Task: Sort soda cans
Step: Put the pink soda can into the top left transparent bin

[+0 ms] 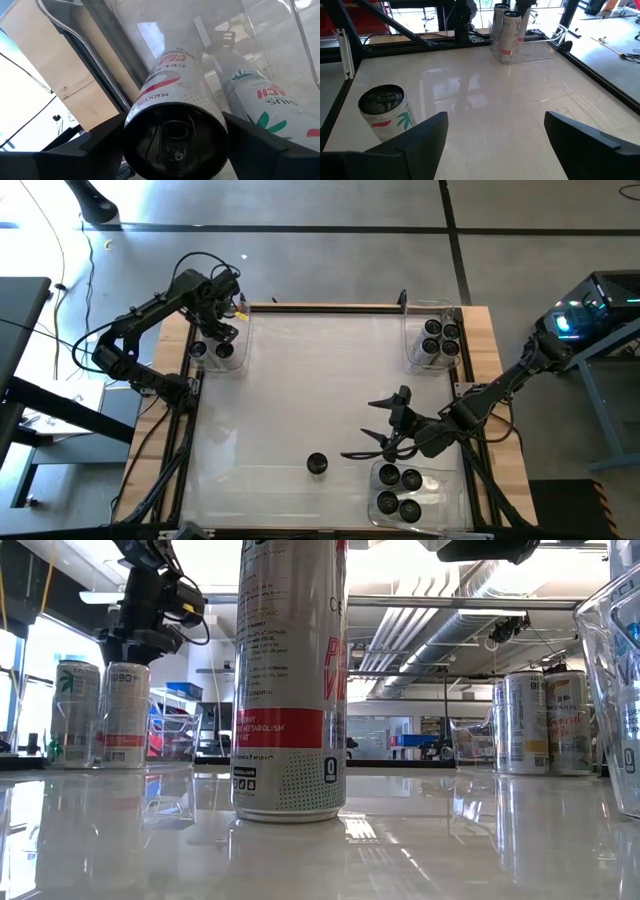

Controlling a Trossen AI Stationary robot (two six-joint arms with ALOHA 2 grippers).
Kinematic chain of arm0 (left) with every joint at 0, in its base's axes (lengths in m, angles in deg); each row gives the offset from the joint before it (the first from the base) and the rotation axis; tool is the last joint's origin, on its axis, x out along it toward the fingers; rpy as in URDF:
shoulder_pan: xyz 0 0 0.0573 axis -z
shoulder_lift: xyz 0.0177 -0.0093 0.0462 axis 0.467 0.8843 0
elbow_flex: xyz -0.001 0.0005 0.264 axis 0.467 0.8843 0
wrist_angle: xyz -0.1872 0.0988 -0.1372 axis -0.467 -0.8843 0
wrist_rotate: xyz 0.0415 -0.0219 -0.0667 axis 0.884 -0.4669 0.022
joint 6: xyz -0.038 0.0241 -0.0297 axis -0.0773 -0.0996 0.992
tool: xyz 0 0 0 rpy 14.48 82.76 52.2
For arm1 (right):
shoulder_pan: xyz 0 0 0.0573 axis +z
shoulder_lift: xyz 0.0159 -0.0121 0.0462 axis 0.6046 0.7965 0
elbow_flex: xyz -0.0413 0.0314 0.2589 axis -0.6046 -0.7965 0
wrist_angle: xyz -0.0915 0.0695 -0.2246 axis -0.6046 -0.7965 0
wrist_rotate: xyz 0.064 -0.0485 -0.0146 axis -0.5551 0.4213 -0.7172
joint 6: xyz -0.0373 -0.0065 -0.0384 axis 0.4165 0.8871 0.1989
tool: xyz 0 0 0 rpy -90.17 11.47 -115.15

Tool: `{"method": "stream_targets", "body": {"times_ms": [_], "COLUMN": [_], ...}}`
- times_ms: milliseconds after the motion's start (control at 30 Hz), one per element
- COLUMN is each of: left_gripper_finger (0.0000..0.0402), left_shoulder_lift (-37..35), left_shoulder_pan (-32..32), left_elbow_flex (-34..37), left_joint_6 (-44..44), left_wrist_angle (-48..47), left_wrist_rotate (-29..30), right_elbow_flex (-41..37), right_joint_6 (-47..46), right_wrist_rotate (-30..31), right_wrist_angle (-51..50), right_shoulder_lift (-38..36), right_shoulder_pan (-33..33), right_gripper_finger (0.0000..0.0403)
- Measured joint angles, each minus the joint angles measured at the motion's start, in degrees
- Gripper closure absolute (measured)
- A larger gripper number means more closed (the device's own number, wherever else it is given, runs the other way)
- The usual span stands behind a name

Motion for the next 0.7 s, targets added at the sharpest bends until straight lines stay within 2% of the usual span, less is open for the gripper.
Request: {"method": "stream_targets", "body": {"times_ms": [300, 700], "left_gripper_finger": [0.007, 0.0067], "left_shoulder_lift": [0.01, 0.0], "left_shoulder_pan": [-0.63, -0.61], "left_elbow_flex": [-0.05, -1.36], "left_joint_6": [-2.34, -2.49], "left_wrist_angle": [-2.2, -3.27], "left_wrist_rotate": [-1.8, -1.54], "right_elbow_flex": [0.0, 0.0], "right_joint_6": [0.0, 0.44], "right_wrist_rotate": [-0.86, -0.78], "right_wrist_angle": [0.0, 0.0], "right_shoulder_lift": [0.0, 0.0], "right_shoulder_pan": [0.0, 0.0], "right_gripper_finger": [0.0075, 0.0075]}}
